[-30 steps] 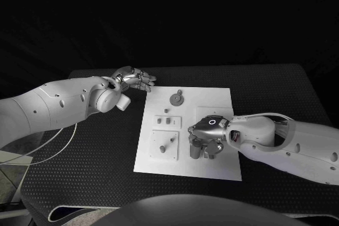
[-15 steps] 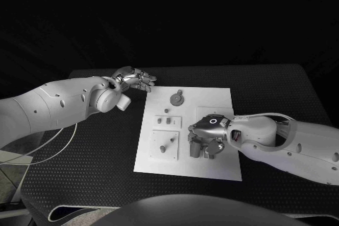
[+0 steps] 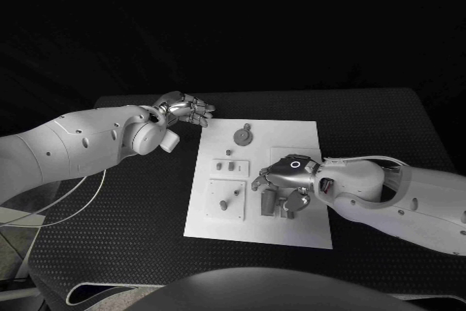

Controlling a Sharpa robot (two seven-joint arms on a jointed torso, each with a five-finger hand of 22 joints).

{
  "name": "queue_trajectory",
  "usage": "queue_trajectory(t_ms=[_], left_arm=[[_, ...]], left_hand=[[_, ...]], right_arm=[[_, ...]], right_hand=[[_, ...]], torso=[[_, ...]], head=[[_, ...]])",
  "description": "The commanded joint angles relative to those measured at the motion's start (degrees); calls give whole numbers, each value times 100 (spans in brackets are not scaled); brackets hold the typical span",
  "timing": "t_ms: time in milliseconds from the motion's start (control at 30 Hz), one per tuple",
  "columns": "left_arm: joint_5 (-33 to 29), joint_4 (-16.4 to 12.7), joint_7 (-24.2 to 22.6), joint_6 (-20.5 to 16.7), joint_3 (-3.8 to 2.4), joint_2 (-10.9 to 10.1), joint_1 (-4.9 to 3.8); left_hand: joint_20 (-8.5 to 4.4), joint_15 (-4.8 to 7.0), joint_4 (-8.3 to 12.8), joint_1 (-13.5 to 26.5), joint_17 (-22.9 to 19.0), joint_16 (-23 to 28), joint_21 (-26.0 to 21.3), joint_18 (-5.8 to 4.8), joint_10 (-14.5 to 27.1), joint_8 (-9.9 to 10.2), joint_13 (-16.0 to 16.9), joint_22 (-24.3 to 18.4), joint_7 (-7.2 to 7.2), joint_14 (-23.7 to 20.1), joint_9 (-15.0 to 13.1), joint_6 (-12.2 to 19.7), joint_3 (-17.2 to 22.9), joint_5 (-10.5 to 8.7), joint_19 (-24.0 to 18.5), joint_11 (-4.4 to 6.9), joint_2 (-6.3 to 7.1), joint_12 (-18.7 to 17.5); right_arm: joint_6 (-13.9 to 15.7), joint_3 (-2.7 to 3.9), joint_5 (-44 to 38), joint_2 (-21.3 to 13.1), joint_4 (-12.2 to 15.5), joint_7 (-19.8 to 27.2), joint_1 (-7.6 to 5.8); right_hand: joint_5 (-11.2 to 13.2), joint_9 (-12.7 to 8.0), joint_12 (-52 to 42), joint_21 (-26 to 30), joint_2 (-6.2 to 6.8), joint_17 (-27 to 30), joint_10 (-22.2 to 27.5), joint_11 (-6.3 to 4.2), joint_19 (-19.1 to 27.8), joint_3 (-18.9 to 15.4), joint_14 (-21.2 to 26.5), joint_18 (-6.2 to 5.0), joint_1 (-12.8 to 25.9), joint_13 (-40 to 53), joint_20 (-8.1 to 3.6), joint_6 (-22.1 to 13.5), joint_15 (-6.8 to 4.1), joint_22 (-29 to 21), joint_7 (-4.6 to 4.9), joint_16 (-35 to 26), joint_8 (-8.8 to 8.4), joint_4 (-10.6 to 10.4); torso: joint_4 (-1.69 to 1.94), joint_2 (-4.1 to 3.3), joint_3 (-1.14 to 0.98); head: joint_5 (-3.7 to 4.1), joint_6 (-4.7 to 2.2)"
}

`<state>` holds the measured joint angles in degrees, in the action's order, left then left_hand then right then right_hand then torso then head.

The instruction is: Assemble the parts on the task board

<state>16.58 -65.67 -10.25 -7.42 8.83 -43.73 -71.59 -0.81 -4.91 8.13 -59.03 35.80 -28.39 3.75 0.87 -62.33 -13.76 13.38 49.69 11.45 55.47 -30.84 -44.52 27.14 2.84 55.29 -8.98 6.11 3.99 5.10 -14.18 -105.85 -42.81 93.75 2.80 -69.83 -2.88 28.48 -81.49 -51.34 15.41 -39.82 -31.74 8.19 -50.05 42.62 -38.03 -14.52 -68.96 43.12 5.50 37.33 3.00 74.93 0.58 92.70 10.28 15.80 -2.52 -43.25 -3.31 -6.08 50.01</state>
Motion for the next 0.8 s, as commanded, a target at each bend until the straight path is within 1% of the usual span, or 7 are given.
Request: queue_trajectory(t_ms=[33,133,300,367,567,700,800], left_arm=[[23,-11,-32,84,-2,4,-1],[23,-17,-32,87,-2,4,-1],[23,-19,-24,94,-2,2,-1],[23,-21,-20,116,-1,0,-1],[28,-23,-18,121,-1,-1,-1],[28,-25,-15,124,-1,-5,-1],[30,-21,-16,122,-1,-3,-1]], left_hand=[[5,0,-36,34,8,28,29,37,44,7,-8,-7,78,33,4,21,-6,18,-33,8,12,-7],[5,0,-37,32,10,29,29,37,44,7,-8,-7,78,34,4,22,-6,18,-33,8,12,-7],[5,0,-37,31,11,31,29,38,44,6,-8,-7,78,34,4,22,-6,18,-33,8,12,-6],[5,0,-37,30,12,31,29,38,43,5,-8,-7,78,34,4,22,-6,18,-33,8,12,-6],[6,-1,-43,36,15,34,29,36,41,3,-8,-8,79,34,3,21,-11,15,-33,8,15,-4],[7,-1,-45,38,17,36,29,36,40,2,-8,-8,79,34,2,21,-14,14,-34,8,18,-3],[7,-1,-46,39,18,37,29,36,40,1,-8,-8,79,35,2,21,-16,13,-34,8,21,-3]], right_arm=[[103,3,-58,9,43,-12,-21],[-30,3,-54,43,38,11,-21],[-118,2,-55,53,26,35,-21],[-178,2,-59,50,30,71,-21],[-303,1,-87,92,-7,97,-17],[-378,1,-115,101,-43,88,-10],[-426,1,-132,112,-56,83,-2]], right_hand=[[-17,5,-19,31,45,7,37,3,-17,52,42,-48,-40,-9,19,-14,5,47,-10,-6,13,8],[-17,31,-28,30,27,9,41,4,-11,62,48,-48,-56,-11,19,27,7,53,-36,-1,74,20],[-16,65,-40,31,-17,13,48,6,7,68,62,-48,-73,-14,23,86,10,61,-76,4,159,38],[-15,135,-53,24,-88,13,55,7,19,62,70,-48,-111,-15,22,286,13,74,-39,17,315,67],[-13,359,-88,2,-247,14,72,5,50,-40,79,-48,-216,-17,23,913,18,99,148,49,730,93],[-13,463,-102,-3,-287,18,79,4,63,-87,85,-48,-253,-22,30,1131,21,101,200,58,865,95],[-13,495,-107,-3,-298,21,82,5,69,-98,90,-48,-266,-24,34,1178,22,100,212,60,892,94]], torso=[[-3,1,1],[-3,-2,4],[-1,-1,4],[-3,0,6],[2,-1,2],[0,0,-2],[-2,0,-1]], head=[[5,-1],[10,-1],[13,-1],[16,-1],[13,-1],[14,-1],[11,-1]])
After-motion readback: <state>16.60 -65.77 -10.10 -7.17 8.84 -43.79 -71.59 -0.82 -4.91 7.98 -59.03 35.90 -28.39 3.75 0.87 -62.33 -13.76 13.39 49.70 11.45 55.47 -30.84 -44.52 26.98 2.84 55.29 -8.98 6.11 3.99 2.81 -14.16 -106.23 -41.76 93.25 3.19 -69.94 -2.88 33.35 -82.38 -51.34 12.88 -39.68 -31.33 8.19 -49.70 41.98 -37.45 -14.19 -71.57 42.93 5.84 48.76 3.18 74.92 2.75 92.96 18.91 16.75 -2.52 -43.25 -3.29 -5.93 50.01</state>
